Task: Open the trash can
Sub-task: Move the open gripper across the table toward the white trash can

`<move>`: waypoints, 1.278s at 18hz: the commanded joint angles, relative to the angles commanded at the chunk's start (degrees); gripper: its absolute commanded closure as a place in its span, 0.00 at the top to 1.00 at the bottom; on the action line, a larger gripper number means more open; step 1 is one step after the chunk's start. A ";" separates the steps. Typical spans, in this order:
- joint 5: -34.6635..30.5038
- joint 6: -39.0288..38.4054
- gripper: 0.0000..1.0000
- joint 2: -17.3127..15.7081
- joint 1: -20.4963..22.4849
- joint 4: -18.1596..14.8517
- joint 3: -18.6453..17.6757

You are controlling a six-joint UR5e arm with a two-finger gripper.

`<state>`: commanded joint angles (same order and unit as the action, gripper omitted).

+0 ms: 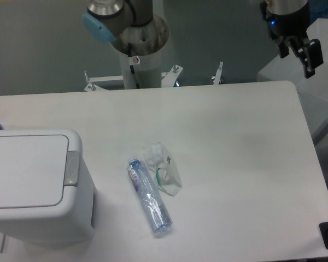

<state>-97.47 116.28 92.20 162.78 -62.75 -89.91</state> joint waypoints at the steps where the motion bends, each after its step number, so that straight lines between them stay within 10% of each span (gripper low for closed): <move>1: 0.00 0.09 1.00 0.00 -0.26 -0.44 -0.17; 13: 8.94 -15.45 1.00 -2.02 -7.55 -3.42 -1.23; 23: 24.68 -52.08 1.00 -1.50 -13.88 -2.64 0.00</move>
<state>-72.79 64.20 90.70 148.90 -65.39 -89.92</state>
